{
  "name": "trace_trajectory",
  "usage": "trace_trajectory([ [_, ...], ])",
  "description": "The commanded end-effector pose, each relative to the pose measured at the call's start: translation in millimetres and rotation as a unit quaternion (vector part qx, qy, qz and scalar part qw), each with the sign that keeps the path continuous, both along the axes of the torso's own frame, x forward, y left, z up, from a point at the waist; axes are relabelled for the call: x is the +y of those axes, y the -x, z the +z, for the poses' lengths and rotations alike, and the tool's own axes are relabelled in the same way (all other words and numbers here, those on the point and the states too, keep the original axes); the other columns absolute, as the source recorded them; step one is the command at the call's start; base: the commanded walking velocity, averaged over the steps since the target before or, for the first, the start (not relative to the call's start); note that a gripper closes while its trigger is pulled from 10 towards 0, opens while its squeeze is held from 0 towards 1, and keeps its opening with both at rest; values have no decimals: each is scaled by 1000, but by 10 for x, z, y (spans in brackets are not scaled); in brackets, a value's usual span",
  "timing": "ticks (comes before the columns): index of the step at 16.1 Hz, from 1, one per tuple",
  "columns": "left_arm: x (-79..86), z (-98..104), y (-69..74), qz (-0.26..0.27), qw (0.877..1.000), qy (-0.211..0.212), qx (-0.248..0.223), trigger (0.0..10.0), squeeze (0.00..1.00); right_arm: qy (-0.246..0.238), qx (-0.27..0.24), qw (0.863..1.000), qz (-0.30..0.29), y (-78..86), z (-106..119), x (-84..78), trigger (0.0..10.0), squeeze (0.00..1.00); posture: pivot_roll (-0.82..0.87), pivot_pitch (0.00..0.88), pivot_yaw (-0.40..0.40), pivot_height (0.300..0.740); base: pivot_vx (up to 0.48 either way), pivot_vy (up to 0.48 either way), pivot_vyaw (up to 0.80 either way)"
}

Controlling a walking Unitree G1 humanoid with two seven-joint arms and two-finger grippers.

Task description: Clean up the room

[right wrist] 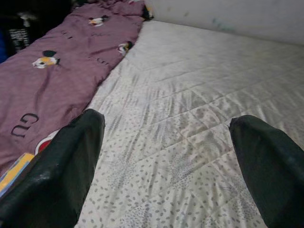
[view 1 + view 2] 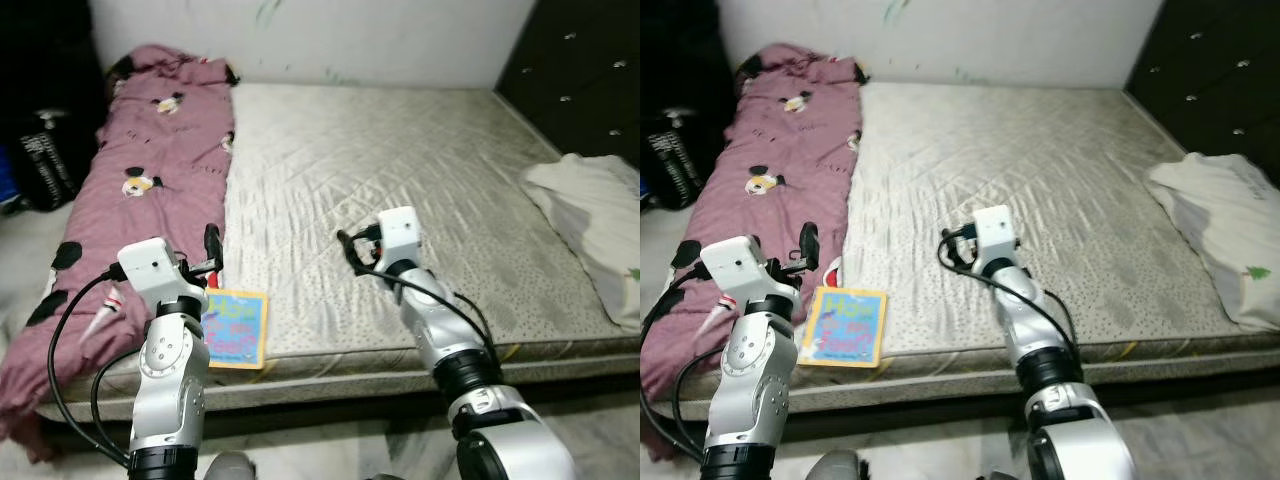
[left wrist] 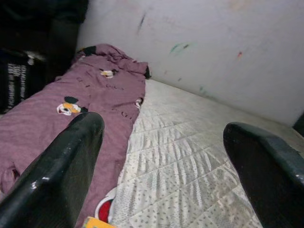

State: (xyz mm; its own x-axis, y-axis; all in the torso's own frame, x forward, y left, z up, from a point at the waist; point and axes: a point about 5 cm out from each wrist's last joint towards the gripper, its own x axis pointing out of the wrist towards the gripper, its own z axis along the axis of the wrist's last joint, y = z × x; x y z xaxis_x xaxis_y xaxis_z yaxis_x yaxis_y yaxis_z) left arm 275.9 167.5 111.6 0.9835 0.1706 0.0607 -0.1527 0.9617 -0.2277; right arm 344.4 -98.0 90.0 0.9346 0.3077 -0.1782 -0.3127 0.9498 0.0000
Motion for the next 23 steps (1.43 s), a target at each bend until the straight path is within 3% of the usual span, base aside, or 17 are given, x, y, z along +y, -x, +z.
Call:
trace_trajectory([
  [1, 45, -4, 6, 9, 1000, -2, 2, 10000, 0, -5, -5, 1000, 14, -8, 43, 116, 10000, 0, 105, 3, -86, 740, 0, 476, 0],
  [9, 59, 0, 3, 14, 1000, 3, -2, 10000, 0, -8, -9, 1000, 16, -13, 56, 125, 10000, 0, 103, 9, -83, 740, 0, 476, 0],
  [19, 43, 40, -18, 2, 1000, -3, -14, 10000, 0, -6, -17, 1000, 22, -28, 81, 153, 10000, 0, 101, 11, -81, 740, 0, 0, 0],
  [23, 44, 45, -25, -2, 1000, -1, -18, 10000, 0, -5, -19, 1000, 22, -33, 87, 157, 10000, 0, 101, 8, -81, 740, 275, 0, 0],
])
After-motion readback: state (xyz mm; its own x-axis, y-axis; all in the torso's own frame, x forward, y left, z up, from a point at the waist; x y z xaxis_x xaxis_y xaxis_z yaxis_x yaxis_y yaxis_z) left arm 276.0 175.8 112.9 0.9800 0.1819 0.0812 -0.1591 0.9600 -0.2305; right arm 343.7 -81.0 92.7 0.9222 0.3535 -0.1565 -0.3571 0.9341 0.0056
